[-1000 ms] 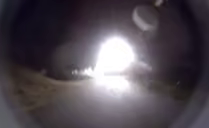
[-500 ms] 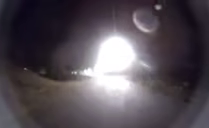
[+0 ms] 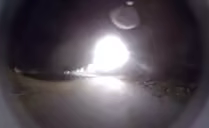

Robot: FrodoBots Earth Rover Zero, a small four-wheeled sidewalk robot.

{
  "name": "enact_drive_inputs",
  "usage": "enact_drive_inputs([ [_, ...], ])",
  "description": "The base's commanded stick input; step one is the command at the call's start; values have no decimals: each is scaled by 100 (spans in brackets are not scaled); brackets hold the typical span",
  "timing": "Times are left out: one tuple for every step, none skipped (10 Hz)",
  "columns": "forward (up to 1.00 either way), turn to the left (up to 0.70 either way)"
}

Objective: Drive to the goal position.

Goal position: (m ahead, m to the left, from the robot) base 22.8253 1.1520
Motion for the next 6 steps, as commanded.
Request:
enact_drive_inputs([
  [100, -3],
  [100, -3],
  [100, -2],
  [100, -2],
  [100, 2],
  [100, 8],
])
